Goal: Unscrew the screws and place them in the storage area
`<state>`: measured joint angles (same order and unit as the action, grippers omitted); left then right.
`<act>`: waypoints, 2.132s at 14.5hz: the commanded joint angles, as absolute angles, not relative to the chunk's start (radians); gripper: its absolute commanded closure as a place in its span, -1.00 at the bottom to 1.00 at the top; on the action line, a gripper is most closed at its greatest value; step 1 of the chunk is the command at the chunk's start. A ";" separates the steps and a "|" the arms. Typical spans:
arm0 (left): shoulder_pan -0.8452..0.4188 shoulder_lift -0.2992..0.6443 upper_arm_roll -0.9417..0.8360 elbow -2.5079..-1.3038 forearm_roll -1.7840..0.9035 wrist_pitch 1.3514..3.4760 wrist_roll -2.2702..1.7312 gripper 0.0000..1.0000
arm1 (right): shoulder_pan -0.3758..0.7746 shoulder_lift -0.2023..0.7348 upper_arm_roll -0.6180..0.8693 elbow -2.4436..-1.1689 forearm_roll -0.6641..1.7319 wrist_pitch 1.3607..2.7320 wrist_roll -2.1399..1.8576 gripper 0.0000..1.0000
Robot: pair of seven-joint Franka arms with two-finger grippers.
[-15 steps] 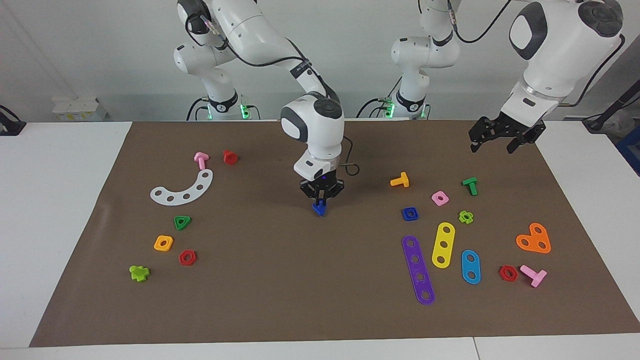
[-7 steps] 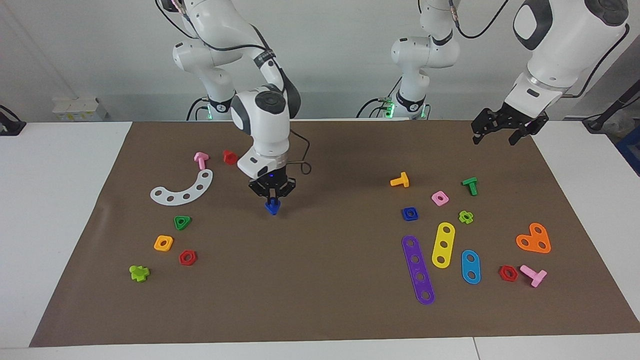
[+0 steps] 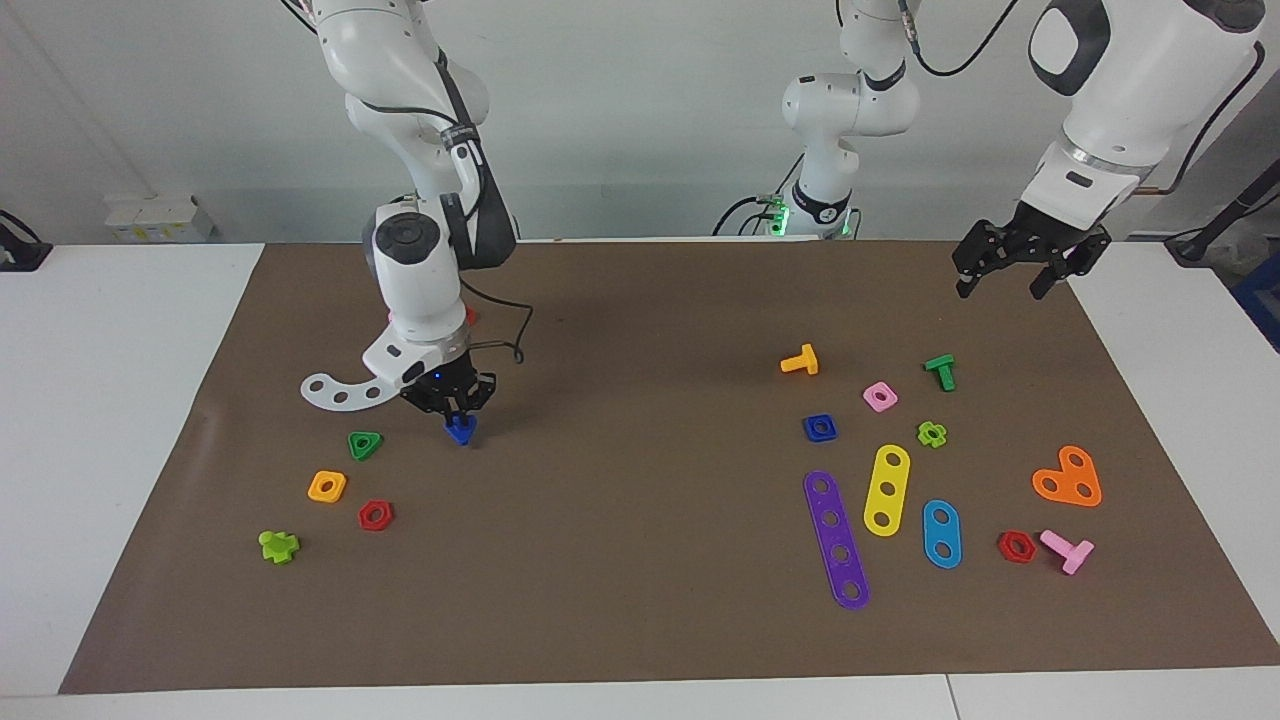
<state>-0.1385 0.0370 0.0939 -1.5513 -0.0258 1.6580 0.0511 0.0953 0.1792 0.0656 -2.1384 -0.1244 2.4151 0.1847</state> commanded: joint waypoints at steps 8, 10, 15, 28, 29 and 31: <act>-0.147 0.014 0.092 -1.568 -0.005 1.629 0.043 -1.00 | 0.057 0.135 0.080 -2.035 -0.074 2.285 0.147 -0.91; -0.152 -0.008 0.091 -1.601 -0.005 1.623 0.043 -1.00 | 0.052 0.118 0.074 -1.938 -0.038 2.165 0.147 -0.93; -0.152 -0.023 0.087 -1.632 -0.006 1.623 0.032 -1.00 | 0.029 0.069 0.069 -1.758 -0.026 1.927 0.149 -0.95; -0.146 -0.021 0.087 -1.615 -0.005 1.643 0.104 -1.00 | 0.031 0.005 0.067 -1.542 0.002 1.580 0.150 -0.98; -0.147 -0.021 0.089 -1.617 -0.005 1.643 0.104 -1.00 | 0.031 0.003 0.066 -1.540 0.002 1.565 0.149 -0.98; -0.147 -0.021 0.087 -1.617 -0.005 1.646 0.104 -1.00 | 0.031 0.002 0.064 -1.537 -0.005 1.548 0.149 -0.98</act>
<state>-0.1399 -0.0018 0.0841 -1.5967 -0.0248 1.6220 0.0905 0.0442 -0.0131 0.0596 -1.5633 -0.0075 1.5743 0.1688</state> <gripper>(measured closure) 0.476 0.009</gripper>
